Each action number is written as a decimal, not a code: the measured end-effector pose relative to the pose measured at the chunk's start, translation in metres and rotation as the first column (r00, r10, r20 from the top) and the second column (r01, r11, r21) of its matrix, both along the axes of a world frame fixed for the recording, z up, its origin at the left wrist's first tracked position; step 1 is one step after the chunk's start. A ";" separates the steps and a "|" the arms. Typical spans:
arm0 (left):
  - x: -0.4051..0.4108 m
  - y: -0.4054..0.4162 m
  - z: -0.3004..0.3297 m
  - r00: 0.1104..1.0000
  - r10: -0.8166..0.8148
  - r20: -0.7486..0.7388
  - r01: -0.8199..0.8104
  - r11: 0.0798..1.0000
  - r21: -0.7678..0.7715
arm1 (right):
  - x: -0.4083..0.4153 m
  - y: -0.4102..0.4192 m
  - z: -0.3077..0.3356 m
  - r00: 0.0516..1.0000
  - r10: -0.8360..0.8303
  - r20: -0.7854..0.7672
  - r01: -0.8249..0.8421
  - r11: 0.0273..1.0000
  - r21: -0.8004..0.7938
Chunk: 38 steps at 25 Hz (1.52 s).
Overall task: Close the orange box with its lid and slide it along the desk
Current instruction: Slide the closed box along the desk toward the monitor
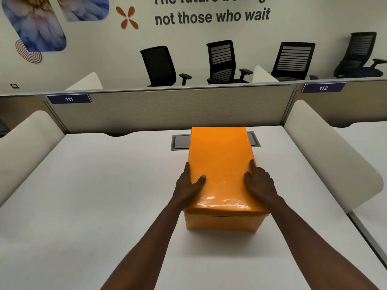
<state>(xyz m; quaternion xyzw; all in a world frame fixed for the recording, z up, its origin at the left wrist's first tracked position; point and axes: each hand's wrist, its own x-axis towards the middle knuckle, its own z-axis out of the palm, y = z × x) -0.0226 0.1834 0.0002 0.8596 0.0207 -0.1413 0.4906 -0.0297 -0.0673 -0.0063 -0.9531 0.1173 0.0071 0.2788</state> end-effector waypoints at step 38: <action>-0.037 0.028 -0.034 0.989 -0.033 -0.145 -0.042 0.873 -0.485 | -0.049 -0.027 -0.032 0.976 -0.037 -0.213 0.211 0.383 0.899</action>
